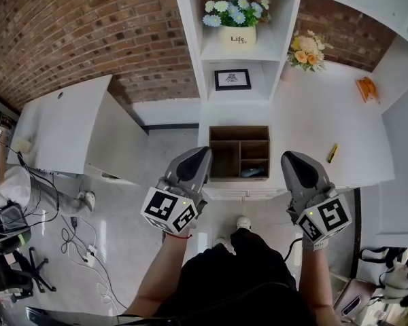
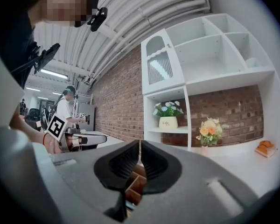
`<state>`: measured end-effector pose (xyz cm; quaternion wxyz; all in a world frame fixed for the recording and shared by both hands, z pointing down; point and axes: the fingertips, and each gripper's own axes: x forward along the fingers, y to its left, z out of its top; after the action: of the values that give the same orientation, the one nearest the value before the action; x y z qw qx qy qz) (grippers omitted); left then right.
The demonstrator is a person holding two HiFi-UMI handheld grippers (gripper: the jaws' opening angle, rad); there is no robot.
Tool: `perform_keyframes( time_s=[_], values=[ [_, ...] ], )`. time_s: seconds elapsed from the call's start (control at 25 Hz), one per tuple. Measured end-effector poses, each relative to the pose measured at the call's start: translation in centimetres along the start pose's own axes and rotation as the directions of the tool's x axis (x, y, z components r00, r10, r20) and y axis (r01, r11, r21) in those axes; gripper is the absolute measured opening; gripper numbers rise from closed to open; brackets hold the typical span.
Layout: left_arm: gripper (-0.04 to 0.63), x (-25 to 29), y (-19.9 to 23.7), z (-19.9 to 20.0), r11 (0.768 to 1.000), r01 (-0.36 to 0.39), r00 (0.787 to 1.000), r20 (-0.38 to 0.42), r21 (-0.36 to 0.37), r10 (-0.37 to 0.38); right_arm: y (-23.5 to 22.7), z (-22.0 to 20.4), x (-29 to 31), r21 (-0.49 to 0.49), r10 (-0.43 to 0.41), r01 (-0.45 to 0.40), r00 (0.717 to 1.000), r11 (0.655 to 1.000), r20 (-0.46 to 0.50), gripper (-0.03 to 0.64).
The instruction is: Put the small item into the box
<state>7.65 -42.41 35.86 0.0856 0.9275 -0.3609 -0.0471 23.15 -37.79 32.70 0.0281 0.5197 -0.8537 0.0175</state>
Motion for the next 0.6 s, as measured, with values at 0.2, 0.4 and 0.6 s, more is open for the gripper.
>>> perform_keyframes(
  time_s=[0.2,0.4,0.6],
  values=[
    [0.003,-0.1,0.3,0.6,1.0,-0.013,1.0,0.003,0.014,0.013,-0.2,1.3,-0.1,-0.018,-0.013,0.014,1.0,1.0,0.017,0.01],
    [0.003,-0.3,0.5,0.9,1.0,-0.023,1.0,0.008,0.011,0.022,-0.5,1.5,-0.1,-0.02,-0.024,0.024,1.0,1.0,0.017,0.006],
    [0.003,-0.3,0.7,0.8,1.0,-0.027,1.0,0.009,0.007,0.027,-0.5,1.3,0.0,-0.014,-0.022,0.022,1.0,1.0,0.016,0.004]
  ],
)
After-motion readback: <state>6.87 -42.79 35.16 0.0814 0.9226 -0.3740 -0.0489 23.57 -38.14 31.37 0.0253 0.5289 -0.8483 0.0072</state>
